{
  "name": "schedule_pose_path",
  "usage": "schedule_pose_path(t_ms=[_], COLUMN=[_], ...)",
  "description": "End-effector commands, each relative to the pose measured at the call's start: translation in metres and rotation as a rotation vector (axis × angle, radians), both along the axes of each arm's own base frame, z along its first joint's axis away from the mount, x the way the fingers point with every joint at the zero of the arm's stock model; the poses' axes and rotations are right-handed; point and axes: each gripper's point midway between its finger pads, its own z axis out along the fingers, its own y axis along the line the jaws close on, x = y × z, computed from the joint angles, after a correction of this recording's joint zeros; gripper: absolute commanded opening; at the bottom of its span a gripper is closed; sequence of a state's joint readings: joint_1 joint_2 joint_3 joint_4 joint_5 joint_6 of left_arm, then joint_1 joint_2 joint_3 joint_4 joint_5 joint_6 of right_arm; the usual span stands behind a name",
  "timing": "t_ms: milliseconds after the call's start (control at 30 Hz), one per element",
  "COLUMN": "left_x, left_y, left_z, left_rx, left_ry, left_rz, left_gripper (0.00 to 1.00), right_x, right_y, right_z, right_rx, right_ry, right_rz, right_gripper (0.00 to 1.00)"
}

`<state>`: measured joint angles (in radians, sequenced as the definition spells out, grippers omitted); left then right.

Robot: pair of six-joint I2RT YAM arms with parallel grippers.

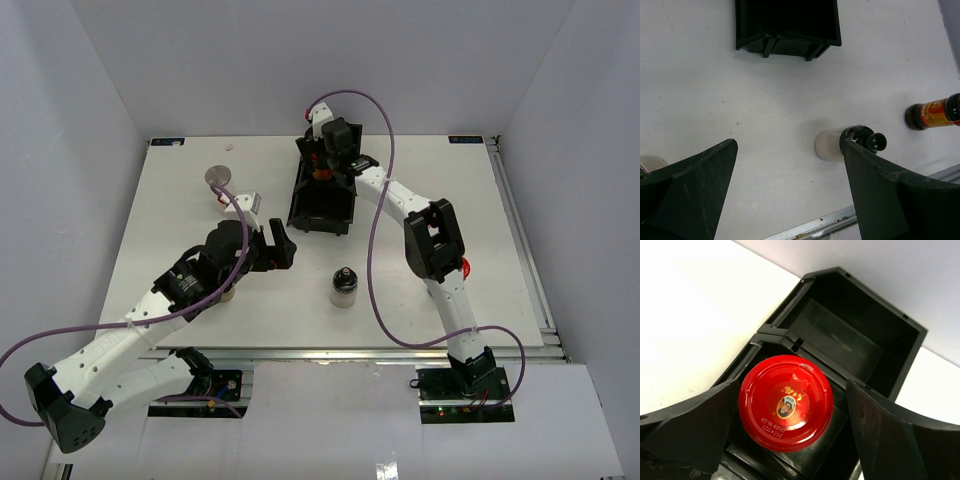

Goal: Organize the condiment bottles

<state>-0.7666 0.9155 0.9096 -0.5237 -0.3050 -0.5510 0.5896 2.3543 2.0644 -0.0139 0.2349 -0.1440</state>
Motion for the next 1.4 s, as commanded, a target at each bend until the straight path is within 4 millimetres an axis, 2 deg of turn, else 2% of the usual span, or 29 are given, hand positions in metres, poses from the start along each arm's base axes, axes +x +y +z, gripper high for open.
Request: schedule_pose_path(t_ms=[0,100,133,167,233,267,300,367,400,500,600,667,700,867,1000,1100,1300,1367], left_x=[0.002,0.001,0.002,0.002,0.003,0.003,0.005,0.007,0.008,0.010,0.009,0.007,0.007,0.006,0.002,-0.002,0.000,0.000], left_y=[-0.001,-0.001,0.000,0.000,-0.001,-0.002,-0.004,-0.007,-0.009,-0.014,-0.021,-0.026,-0.027,-0.031,-0.038,-0.042,-0.041,-0.042], left_z=[0.011,0.013,0.013,0.013,0.014,0.014,0.015,0.014,0.011,0.009,0.008,0.000,-0.002,-0.017,-0.018,-0.020,-0.038,-0.042], left_rx=[-0.021,-0.022,-0.022,-0.022,-0.027,-0.029,-0.031,-0.025,-0.019,-0.029,-0.053,-0.060,-0.062,-0.064,-0.112,-0.131,-0.090,-0.080], left_ry=[-0.008,-0.010,-0.012,-0.014,-0.018,-0.019,-0.020,-0.018,-0.009,-0.002,0.010,0.030,0.036,0.082,0.100,0.115,0.151,0.158], left_rz=[0.004,0.006,0.008,0.010,0.010,0.006,0.004,-0.002,-0.004,-0.016,-0.035,-0.053,-0.055,-0.060,-0.079,-0.096,-0.084,-0.085], left_gripper=[0.98,0.98,0.98,0.98,0.98,0.98,0.98,0.98,0.98,0.98,0.98,0.98,0.98,0.98,0.98,0.98,0.98,0.98], right_x=[0.007,0.004,0.001,-0.003,-0.015,-0.021,-0.030,-0.054,-0.061,-0.101,-0.142,-0.181,-0.199,-0.258,-0.286,-0.305,-0.326,-0.329], right_y=[-0.011,-0.023,-0.030,-0.035,-0.046,-0.053,-0.065,-0.096,-0.108,-0.162,-0.205,-0.235,-0.246,-0.298,-0.318,-0.322,-0.327,-0.325], right_z=[0.089,0.106,0.118,0.122,0.147,0.150,0.146,0.163,0.163,0.143,0.135,0.093,0.085,0.071,0.058,0.046,0.015,0.010], right_rx=[0.061,0.051,0.052,0.046,0.057,0.051,0.030,0.028,0.026,0.028,0.053,0.069,0.064,0.111,0.142,0.156,0.122,0.123], right_ry=[-0.180,-0.198,-0.208,-0.206,-0.230,-0.229,-0.214,-0.192,-0.174,-0.024,0.078,0.192,0.212,0.225,0.253,0.274,0.332,0.342], right_rz=[-0.053,-0.096,-0.119,-0.130,-0.149,-0.163,-0.194,-0.277,-0.316,-0.467,-0.547,-0.618,-0.632,-0.740,-0.763,-0.759,-0.761,-0.743], right_gripper=[0.96,0.98,0.98,0.98,0.98,0.98,0.98,0.97,0.97,0.96,0.96,0.96,0.95,0.91,0.90,0.90,0.90,0.90])
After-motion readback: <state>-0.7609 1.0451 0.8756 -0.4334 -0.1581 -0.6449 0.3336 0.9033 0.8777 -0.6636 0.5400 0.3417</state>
